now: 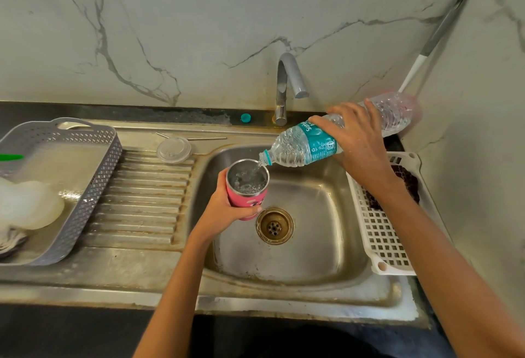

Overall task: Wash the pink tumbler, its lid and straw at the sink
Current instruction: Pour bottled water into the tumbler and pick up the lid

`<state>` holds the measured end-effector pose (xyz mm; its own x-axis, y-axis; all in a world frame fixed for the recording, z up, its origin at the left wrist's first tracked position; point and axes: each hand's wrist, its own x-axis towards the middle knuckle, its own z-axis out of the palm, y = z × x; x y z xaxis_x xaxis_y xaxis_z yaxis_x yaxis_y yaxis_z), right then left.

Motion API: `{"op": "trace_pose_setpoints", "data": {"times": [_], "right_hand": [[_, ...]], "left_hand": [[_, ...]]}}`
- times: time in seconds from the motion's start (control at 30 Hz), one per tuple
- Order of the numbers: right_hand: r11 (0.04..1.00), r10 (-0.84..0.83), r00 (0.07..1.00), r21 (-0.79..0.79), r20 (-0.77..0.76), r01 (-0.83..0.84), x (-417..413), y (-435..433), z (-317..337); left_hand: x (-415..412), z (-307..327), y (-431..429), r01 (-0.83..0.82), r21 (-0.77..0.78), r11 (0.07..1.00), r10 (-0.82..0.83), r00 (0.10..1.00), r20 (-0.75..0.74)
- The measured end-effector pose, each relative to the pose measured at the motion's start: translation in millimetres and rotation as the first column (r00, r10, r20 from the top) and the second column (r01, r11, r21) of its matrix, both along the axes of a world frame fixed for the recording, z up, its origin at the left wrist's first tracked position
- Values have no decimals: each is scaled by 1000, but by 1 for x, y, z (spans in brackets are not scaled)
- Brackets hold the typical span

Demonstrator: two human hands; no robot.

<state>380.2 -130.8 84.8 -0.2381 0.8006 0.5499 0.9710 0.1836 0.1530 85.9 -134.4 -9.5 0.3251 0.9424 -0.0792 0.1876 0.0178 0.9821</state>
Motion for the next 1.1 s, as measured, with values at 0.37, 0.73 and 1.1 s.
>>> {"op": "trace_pose_setpoints", "data": {"times": [0.37, 0.73, 1.1], "right_hand": [[1000, 1, 1000, -13, -8, -1, -1, 0, -1], [998, -6, 996, -62, -89, 1, -6, -5, -5], [985, -34, 978, -175, -207, -3, -29, -7, -25]], "left_hand": [[-2, 1, -1, 0, -1, 1000, 0, 1000, -14], [-4, 6, -4, -9, 6, 1000, 9, 1000, -9], [-10, 15, -9, -48, 5, 999, 48, 998, 31]]}}
